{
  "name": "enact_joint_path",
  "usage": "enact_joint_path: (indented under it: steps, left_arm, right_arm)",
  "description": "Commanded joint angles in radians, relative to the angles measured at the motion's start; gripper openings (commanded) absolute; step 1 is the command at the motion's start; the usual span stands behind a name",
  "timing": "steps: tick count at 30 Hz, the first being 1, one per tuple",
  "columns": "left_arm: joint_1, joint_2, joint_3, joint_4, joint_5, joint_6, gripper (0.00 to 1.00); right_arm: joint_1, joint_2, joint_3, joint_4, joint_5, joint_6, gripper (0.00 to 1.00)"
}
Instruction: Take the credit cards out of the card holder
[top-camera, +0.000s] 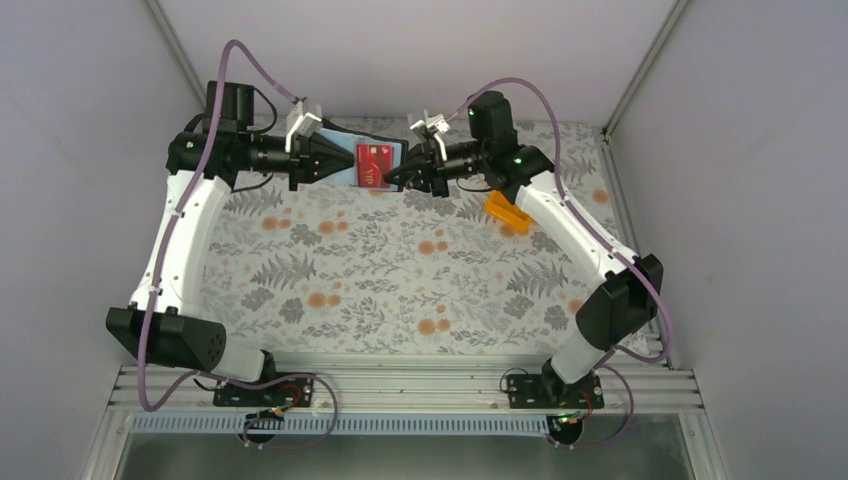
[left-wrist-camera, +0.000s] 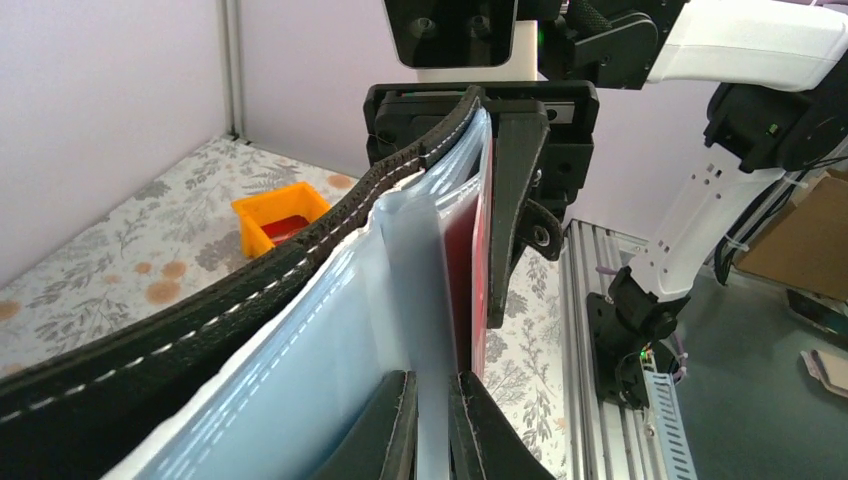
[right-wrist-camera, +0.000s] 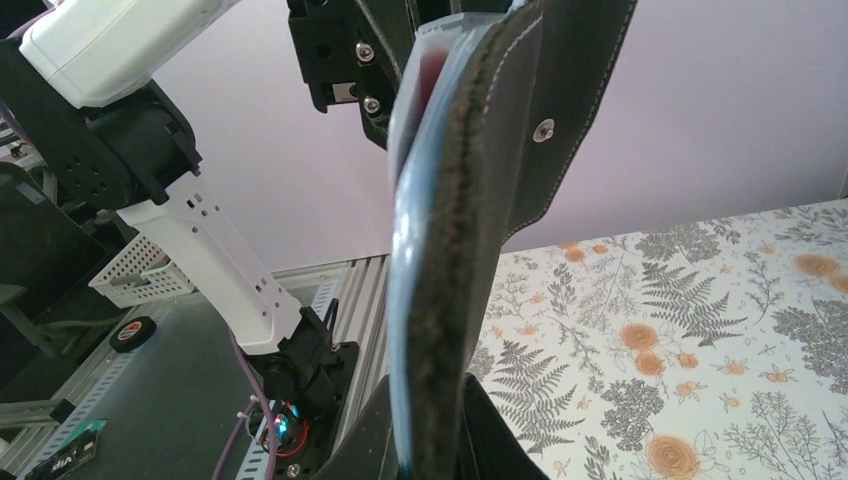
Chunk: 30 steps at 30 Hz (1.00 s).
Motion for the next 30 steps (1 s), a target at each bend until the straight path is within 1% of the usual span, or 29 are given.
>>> enact_joint_path:
  steps: [1, 4, 5, 8, 10, 12, 15, 16, 19, 23, 26, 30]
  left_arm:
    - [0.004, -0.017, 0.012, 0.032, -0.001, 0.003, 0.10]
    - [-0.008, -0.013, 0.006, 0.036, 0.022, -0.003, 0.10]
    - [-0.017, -0.011, 0.010, 0.023, 0.035, 0.010, 0.12]
    - [-0.025, -0.005, 0.024, -0.046, 0.084, 0.089, 0.24]
    - [-0.026, -0.007, 0.014, -0.060, 0.078, 0.107, 0.26]
    - [-0.026, -0.016, -0.013, -0.033, 0.063, 0.080, 0.24]
    - [-0.026, -0.016, -0.021, 0.033, 0.008, 0.011, 0.14]
    - [-0.026, -0.014, -0.017, 0.042, -0.003, 0.002, 0.13]
    - [-0.026, -0.017, -0.021, 0.061, -0.017, -0.015, 0.13]
    - [-0.033, -0.023, -0.057, 0.124, -0.041, -0.082, 0.13]
    - [-0.047, -0.009, -0.066, 0.134, -0.055, -0.085, 0.13]
    - [-0.048, -0.006, -0.057, 0.145, -0.110, -0.095, 0.13]
  right_arm:
    - [0.004, -0.043, 0.026, -0.010, -0.056, -0.032, 0.04]
    - [0.004, -0.039, 0.029, -0.011, -0.059, -0.030, 0.04]
    - [0.005, -0.039, 0.030, -0.010, -0.057, -0.029, 0.04]
    - [0.005, -0.038, 0.030, -0.011, -0.039, -0.028, 0.04]
    - [0.003, -0.024, 0.049, -0.030, -0.034, -0.033, 0.04]
    - [0.003, -0.006, 0.073, -0.048, -0.046, -0.036, 0.04]
    - [0.003, -0.010, 0.093, -0.053, -0.060, -0.040, 0.04]
    - [0.002, -0.015, 0.093, -0.054, -0.057, -0.042, 0.04]
    - [0.003, -0.024, 0.092, -0.060, -0.052, -0.046, 0.04]
    - [0.006, -0.027, 0.081, -0.057, -0.053, -0.044, 0.04]
    - [0.006, -0.012, 0.098, -0.088, -0.055, -0.063, 0.04]
    - [0.006, -0.005, 0.114, -0.101, -0.076, -0.074, 0.04]
